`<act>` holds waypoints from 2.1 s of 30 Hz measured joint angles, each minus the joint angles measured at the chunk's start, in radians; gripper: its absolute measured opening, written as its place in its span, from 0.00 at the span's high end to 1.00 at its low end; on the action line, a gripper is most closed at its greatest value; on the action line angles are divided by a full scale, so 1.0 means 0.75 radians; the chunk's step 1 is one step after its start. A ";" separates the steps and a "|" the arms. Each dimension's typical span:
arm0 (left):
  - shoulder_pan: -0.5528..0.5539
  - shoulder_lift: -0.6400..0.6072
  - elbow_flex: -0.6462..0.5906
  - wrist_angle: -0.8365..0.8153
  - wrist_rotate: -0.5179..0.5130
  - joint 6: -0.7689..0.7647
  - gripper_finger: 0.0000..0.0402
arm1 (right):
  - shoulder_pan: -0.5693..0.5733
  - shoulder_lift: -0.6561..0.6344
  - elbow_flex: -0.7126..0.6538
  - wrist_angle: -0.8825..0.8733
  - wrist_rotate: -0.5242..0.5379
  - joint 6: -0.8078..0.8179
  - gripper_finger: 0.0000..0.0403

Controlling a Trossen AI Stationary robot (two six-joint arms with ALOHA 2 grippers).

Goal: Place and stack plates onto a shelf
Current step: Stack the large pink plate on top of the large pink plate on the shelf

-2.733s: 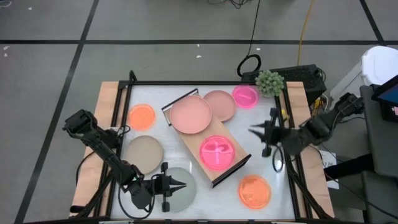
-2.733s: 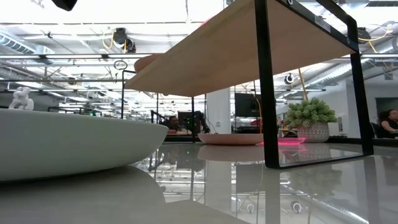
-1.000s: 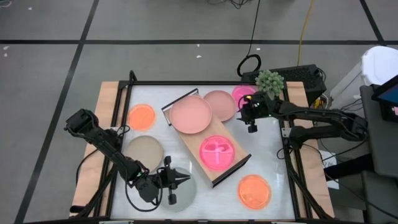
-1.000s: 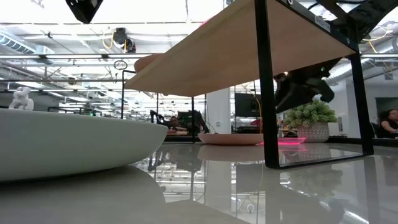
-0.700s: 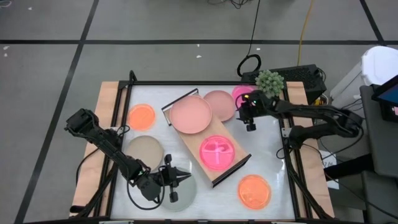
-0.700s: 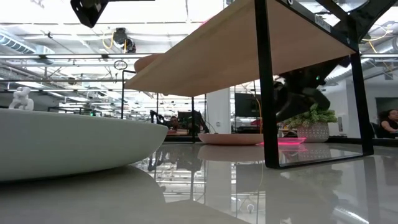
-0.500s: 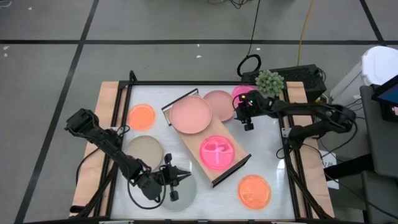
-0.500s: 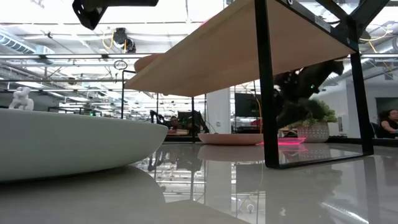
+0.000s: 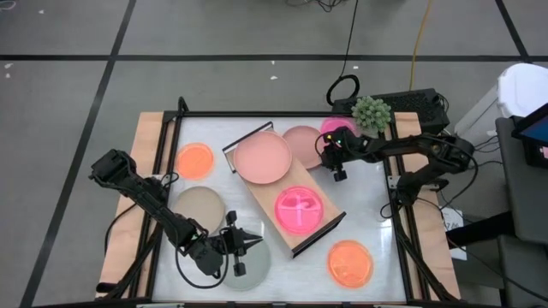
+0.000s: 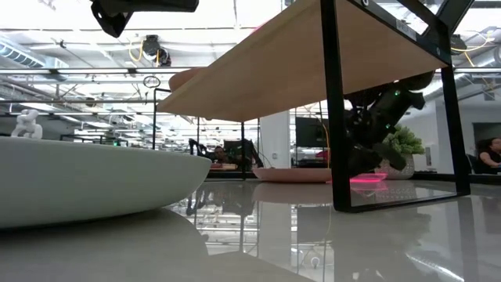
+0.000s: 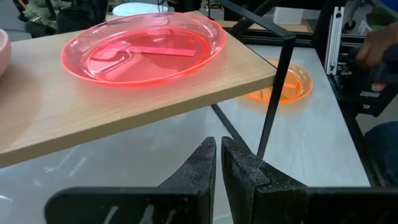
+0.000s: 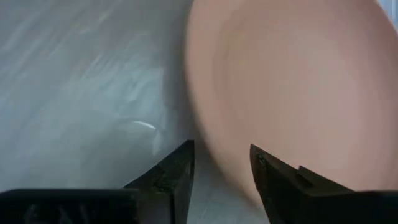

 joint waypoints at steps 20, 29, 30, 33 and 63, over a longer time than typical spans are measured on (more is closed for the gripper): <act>0.006 0.000 0.000 0.001 0.000 0.001 0.92 | 0.019 0.007 0.003 0.073 0.074 -0.152 0.99; 0.006 0.000 0.000 -0.005 0.000 0.009 0.92 | 0.088 -0.086 -0.002 0.076 0.303 -0.091 1.00; 0.006 0.000 0.000 -0.008 0.000 0.008 0.92 | 0.092 -0.104 -0.002 0.072 0.300 -0.091 1.00; 0.006 0.000 0.000 -0.009 0.000 0.009 0.92 | 0.106 -0.155 -0.002 0.054 0.296 -0.087 1.00; 0.006 0.000 0.000 -0.014 0.000 0.005 0.92 | 0.365 -0.655 -0.001 -0.095 0.676 0.051 1.00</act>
